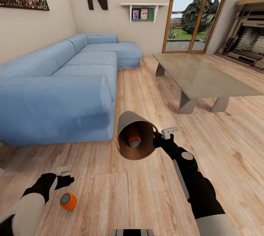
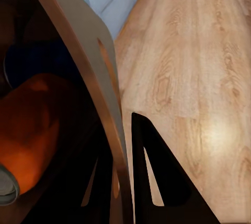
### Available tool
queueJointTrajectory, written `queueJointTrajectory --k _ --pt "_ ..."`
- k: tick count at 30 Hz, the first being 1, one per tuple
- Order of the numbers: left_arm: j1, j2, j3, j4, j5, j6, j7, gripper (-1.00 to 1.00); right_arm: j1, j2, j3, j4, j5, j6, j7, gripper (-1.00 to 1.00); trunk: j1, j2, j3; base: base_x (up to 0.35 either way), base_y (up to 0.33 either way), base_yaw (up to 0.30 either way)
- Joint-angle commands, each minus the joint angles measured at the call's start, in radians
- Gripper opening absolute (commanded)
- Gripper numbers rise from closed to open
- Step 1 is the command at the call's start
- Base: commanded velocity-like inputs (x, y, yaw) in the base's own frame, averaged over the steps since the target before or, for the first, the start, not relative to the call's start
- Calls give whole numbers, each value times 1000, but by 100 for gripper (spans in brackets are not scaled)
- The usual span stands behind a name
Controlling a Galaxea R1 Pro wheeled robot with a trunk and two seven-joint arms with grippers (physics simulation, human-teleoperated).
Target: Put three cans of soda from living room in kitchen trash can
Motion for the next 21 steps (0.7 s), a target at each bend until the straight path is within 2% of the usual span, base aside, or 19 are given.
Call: queueJointTrajectory --k 1,6,8,13,16,21 --pt "0 0 0 0 0 1 9 100 0 0 0 -4 -10 1 6 -100 0 0 -4 0 0 0" --pt "-1 1 0 0 -1 11 23 100 -1 -1 -2 -12 -11 4 7 -100 3 -2 -23 0 0 0" --pt "-1 1 0 0 -2 14 26 100 -2 0 -1 -43 -10 27 7 -100 3 -2 -31 0 0 0" --pt "-1 1 0 1 -3 30 27 100 -3 -1 -1 -171 -8 167 7 -100 6 -3 -50 0 0 0" --pt "-1 1 0 13 -4 36 26 100 -7 -2 -2 -202 -7 212 7 -100 7 -4 -62 0 0 0" --pt "-2 2 0 85 -4 38 28 100 -16 -9 -6 -220 -6 272 7 -100 9 -5 -81 0 0 0"
